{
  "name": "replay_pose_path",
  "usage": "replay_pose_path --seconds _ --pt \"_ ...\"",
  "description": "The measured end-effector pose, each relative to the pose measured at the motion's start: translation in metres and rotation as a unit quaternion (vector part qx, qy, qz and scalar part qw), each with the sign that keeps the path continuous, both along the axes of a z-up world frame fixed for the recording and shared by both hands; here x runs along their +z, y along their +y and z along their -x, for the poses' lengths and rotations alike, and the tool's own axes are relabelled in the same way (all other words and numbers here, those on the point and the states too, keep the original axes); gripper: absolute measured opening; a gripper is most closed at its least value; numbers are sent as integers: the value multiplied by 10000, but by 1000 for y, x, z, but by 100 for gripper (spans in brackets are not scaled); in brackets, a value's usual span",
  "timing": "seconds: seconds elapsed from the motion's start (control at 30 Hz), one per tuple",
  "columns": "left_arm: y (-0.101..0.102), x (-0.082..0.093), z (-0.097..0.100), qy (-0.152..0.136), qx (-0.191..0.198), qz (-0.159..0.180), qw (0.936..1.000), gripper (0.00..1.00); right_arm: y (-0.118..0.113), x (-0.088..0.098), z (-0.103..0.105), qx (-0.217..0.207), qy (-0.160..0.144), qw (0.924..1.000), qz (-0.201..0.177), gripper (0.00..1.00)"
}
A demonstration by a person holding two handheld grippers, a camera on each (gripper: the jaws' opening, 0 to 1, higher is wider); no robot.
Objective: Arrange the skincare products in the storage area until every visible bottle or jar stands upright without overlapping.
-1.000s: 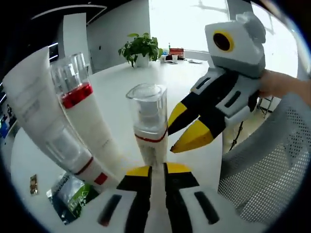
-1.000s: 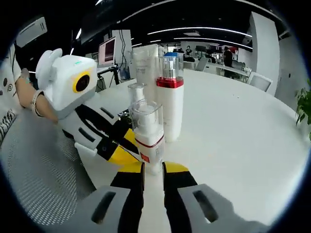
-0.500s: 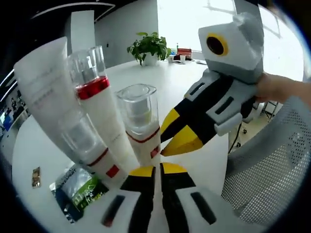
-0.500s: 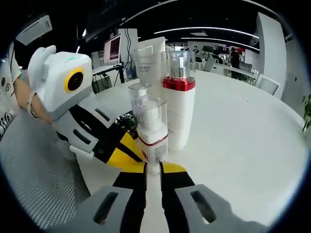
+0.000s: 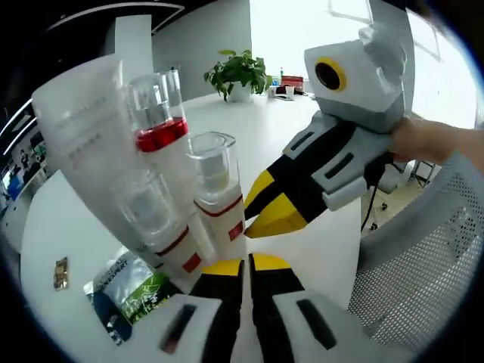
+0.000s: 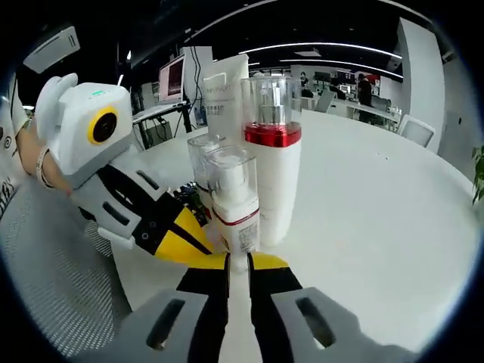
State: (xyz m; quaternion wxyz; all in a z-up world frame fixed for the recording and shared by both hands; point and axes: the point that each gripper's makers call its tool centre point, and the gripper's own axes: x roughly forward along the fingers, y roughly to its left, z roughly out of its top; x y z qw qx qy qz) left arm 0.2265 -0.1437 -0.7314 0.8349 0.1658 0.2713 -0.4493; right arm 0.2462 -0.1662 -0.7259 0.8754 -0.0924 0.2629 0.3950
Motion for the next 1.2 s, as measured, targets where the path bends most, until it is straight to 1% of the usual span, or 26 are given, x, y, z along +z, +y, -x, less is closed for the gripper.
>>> replay_pose_path --seconds 0.03,0.07,0.1,0.13,0.17,0.23,0.27,0.33,0.47,0.53,0.8,0.97,1.03,1.2 --pt "9 0 -1 14 90 -9 10000 0 0 -1 -2 -26 11 10000 -18 9" --pt "11 0 -1 23 123 -11 9999 0 0 -1 -2 -31 11 10000 -26 9" --pt "21 -1 -5 71 299 5 9995 0 1 0 -2 -36 13 10000 -61 9" --pt "24 -1 -5 89 327 8 9994 0 1 0 -2 -33 18 10000 -71 9" --pt "31 -4 -7 150 421 -11 9990 0 3 0 -2 -25 23 10000 -90 9" --pt "40 -5 -11 143 541 -29 9984 0 4 -1 -2 -14 28 10000 -83 10" --pt "44 -6 -15 147 663 -18 9977 0 4 -2 -2 -13 39 10000 -80 10" --pt "47 -2 -21 122 798 54 9967 1 6 -2 -3 -17 46 9999 -91 11" --pt "46 1 -29 -50 758 -42 9971 3 7 -2 -4 -61 45 9999 -98 10" --pt "43 2 -29 -60 697 -27 9975 4 8 -2 -6 -71 54 9999 -112 10" --pt "36 -1 -27 -80 513 -89 9986 3 5 -2 -9 -169 49 9998 -112 10" --pt "36 -1 -27 -89 473 -117 9988 4 6 -2 -11 -173 57 9998 -115 10" --pt "36 0 -28 -149 408 -160 9989 5 7 -2 -11 -187 83 9997 -119 11" --pt "33 2 -26 -186 299 -143 9993 6 7 -3 -12 -197 95 9997 -120 11"
